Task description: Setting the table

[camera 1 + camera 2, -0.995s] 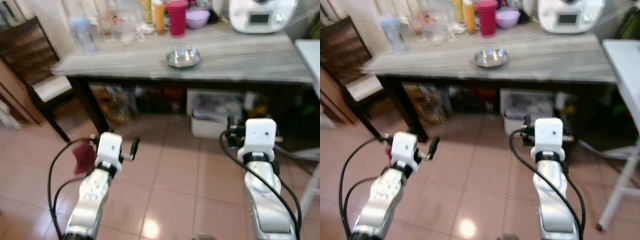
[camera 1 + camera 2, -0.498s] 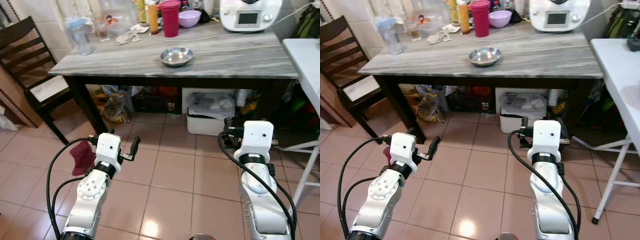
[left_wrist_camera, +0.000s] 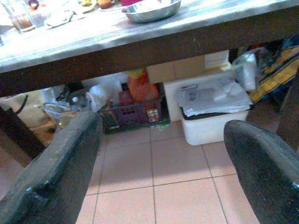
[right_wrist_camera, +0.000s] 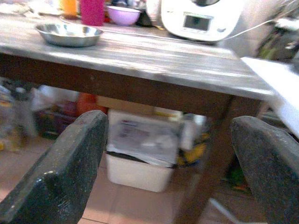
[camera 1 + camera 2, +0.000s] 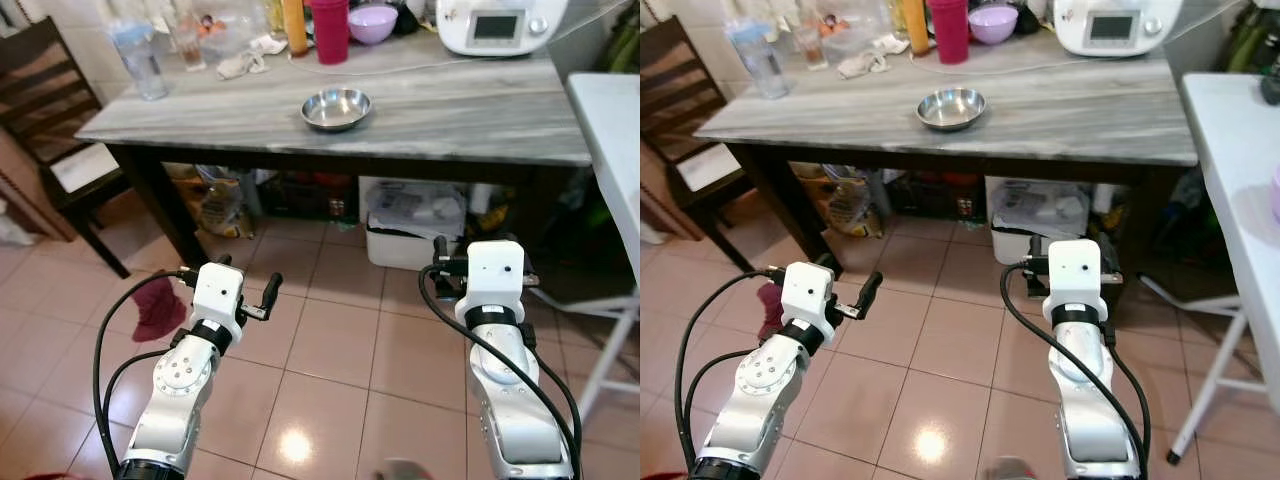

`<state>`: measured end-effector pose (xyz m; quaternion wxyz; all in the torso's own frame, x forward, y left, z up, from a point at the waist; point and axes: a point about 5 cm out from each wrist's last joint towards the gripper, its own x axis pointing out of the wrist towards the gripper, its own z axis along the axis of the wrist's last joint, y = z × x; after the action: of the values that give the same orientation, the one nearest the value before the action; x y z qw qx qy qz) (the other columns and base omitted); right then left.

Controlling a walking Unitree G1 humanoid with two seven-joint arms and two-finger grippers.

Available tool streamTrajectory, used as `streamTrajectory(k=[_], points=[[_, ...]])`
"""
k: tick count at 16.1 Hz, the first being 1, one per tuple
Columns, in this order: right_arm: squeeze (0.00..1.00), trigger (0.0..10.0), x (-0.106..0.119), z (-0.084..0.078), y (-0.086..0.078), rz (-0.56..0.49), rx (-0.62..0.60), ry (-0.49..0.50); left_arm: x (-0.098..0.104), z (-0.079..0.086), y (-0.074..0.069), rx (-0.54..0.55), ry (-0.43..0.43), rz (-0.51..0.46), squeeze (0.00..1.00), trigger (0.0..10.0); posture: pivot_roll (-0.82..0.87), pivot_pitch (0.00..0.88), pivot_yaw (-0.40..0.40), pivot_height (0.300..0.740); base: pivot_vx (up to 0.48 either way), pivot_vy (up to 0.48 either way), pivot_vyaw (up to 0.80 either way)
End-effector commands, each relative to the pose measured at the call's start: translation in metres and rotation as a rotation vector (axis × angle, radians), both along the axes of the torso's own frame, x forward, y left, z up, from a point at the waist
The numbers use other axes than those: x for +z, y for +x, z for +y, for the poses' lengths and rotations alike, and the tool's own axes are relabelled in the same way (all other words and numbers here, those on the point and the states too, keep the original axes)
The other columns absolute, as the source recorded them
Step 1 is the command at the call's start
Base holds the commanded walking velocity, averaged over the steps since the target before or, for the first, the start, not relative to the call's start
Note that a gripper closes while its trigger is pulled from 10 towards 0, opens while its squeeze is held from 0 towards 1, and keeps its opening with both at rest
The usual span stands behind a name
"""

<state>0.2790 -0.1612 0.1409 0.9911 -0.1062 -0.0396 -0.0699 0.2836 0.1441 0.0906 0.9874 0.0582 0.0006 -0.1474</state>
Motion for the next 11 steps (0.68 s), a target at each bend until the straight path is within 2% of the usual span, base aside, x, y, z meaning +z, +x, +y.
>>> streamTrajectory(k=[1,2,6,8,11], points=[[0.0,10.0,-0.0016,-0.0031,-0.001,0.004,0.001,0.026,-0.0015,0.0005,-0.0017,-0.005,-0.005,0.011,0.0,10.0,-0.21,0.075,0.125,0.74,0.0,-0.337,0.0],[0.0,10.0,-0.0017,-0.0027,-0.0009,0.006,0.007,0.042,-0.0012,0.0005,-0.0014,-0.006,-0.006,0.01,0.0,10.0,-0.21,0.075,0.125,0.74,0.0,-0.341,0.0],[0.0,10.0,-0.0089,0.0008,-0.0007,0.046,0.011,-0.014,-0.0021,-0.0002,-0.0022,-0.011,-0.004,0.013,0.0,10.0,-0.21,0.081,0.123,0.74,0.0,-0.325,0.0],[0.0,10.0,-0.01,0.0018,-0.0035,0.04,0.043,0.061,-0.0028,-0.001,-0.0025,-0.011,-0.007,0.017,0.0,10.0,-0.21,0.081,0.123,0.74,0.0,0.0,0.0],[0.0,10.0,-0.0097,0.0005,-0.0024,0.055,0.035,0.067,-0.0025,-0.0022,-0.002,-0.014,-0.005,0.015,0.0,10.0,-0.22,0.081,0.121,0.74,0.0,0.0,-0.15]])
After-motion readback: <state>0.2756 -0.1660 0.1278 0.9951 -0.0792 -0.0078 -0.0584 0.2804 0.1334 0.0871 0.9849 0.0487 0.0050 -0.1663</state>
